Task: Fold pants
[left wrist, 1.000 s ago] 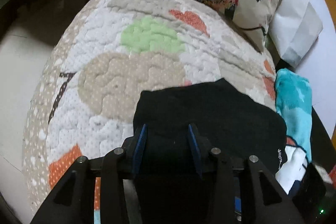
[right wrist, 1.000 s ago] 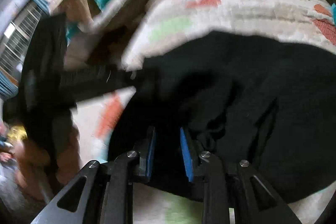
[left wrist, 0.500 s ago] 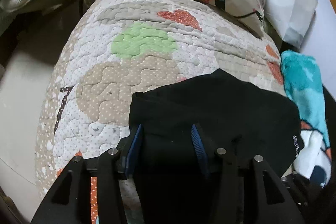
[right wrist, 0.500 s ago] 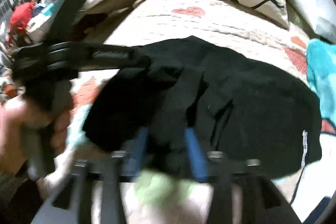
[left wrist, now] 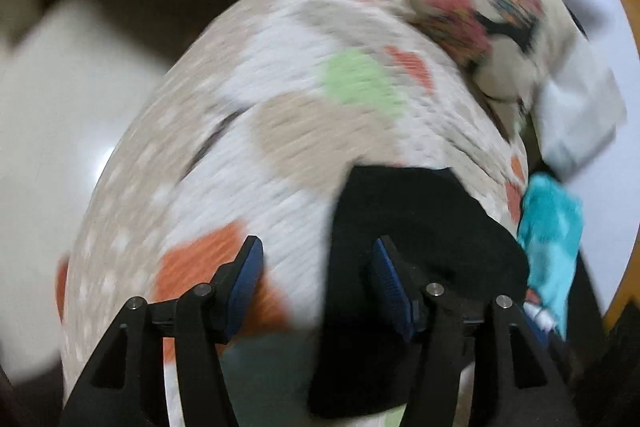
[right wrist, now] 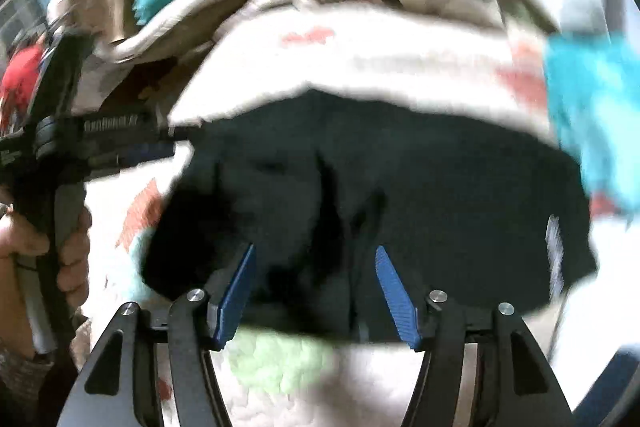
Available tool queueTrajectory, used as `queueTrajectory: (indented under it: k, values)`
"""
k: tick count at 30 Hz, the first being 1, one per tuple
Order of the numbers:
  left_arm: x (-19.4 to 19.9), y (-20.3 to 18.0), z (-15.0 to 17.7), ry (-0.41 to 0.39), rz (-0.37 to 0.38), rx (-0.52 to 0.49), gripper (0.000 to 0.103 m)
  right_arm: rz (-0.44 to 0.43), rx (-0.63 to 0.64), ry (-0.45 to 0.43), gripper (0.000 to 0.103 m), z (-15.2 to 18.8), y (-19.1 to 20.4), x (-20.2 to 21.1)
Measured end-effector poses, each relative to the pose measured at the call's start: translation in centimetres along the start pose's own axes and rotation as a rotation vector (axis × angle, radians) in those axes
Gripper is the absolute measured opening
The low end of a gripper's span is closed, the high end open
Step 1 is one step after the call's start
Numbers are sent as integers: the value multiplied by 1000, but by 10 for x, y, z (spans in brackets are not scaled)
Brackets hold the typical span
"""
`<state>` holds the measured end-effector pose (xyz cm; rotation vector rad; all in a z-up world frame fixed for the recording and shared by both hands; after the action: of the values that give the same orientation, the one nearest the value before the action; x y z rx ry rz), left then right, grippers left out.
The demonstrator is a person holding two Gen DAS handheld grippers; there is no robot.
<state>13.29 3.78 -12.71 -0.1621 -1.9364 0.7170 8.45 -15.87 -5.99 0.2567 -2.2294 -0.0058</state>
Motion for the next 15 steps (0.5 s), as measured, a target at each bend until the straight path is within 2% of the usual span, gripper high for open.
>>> queueTrajectory:
  k: [2, 5, 6, 9, 11, 12, 13, 14, 15]
  values:
    - [-1, 9, 15, 41, 40, 45, 57, -64, 32, -7, 67, -32, 8, -10]
    - [1, 0, 25, 7, 28, -25, 57, -168, 56, 62, 67, -72, 21, -43]
    - [0, -8, 29, 13, 40, -51, 57, -200, 67, 109, 67, -83, 28, -60]
    - [-8, -22, 43, 59, 93, -37, 59, -254, 84, 236, 67, -93, 52, -107]
    - [-9, -29, 53, 47, 72, -70, 59, -272, 121, 361, 67, -85, 67, -136]
    - [-8, -31, 55, 32, 58, -94, 58, -238, 156, 436, 67, -77, 73, -154]
    - [-9, -33, 60, 33, 38, -118, 49, -204, 182, 476, 67, -72, 73, -165]
    - [-10, -34, 63, 48, 27, -128, 19, -165, 209, 521, 67, -66, 74, -178]
    - [-13, -35, 68, 90, 29, -136, 11, -152, 222, 516, 67, -66, 76, -181]
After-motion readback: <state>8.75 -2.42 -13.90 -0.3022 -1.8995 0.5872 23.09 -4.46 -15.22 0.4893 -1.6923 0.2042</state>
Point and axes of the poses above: each gripper's, at about its wrist camera, not at the fingertips, and x roughly against the way its jaws point, y to its left, z to its underside, the point moved 7 cm from there along -x, roughly the way its jaws point, and after that the axes turned 6 degrees about -y, right-handed, at the moved point
